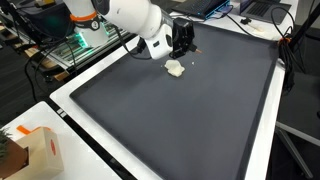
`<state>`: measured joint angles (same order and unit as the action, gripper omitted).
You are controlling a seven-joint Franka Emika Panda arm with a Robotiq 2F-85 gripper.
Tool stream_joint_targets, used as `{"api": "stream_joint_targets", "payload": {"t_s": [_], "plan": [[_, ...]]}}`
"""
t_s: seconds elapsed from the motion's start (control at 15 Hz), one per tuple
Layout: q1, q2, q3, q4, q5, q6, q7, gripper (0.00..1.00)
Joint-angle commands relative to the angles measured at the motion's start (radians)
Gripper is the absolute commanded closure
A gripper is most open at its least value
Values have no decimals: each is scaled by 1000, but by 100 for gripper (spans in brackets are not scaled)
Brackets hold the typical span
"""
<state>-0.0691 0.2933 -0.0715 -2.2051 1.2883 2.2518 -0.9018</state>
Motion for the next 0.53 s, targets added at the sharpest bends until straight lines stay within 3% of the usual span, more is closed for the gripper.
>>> {"api": "stream_joint_targets", "payload": {"t_s": [0.0, 0.47], "plan": [[6, -24, 10, -31, 53, 72, 9, 97], [51, -73, 42, -81, 159, 313, -24, 97]]}}
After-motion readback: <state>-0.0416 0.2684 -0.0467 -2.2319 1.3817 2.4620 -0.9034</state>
